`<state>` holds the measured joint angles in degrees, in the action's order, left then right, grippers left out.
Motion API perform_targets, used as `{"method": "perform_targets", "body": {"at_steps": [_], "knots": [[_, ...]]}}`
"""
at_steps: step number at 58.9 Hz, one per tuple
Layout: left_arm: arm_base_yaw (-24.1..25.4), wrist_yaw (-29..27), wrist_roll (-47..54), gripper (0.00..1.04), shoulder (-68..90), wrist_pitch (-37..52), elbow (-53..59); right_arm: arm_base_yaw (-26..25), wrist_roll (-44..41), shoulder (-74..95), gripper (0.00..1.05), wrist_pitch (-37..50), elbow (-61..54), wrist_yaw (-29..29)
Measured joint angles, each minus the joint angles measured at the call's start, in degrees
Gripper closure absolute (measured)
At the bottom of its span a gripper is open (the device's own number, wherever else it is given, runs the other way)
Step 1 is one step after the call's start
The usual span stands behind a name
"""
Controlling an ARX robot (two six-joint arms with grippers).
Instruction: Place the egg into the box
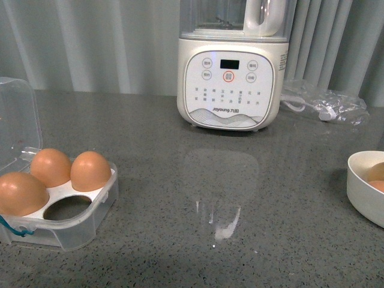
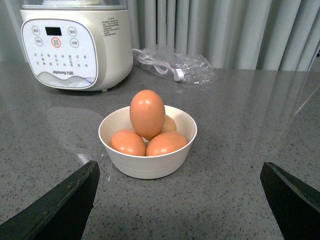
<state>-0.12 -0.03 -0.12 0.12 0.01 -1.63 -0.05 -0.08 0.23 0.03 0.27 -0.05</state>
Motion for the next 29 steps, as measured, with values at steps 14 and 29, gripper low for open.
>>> {"method": "perform_targets", "body": {"at_steps": [14, 29], "knots": [[0.0, 0.0, 0.0, 0.07, 0.0, 0.0, 0.0, 0.0, 0.0, 0.0, 0.07, 0.0, 0.0, 0.0], [0.0, 0.0, 0.0, 0.07, 0.0, 0.0, 0.0, 0.0, 0.0, 0.0, 0.07, 0.0, 0.0, 0.0]]}}
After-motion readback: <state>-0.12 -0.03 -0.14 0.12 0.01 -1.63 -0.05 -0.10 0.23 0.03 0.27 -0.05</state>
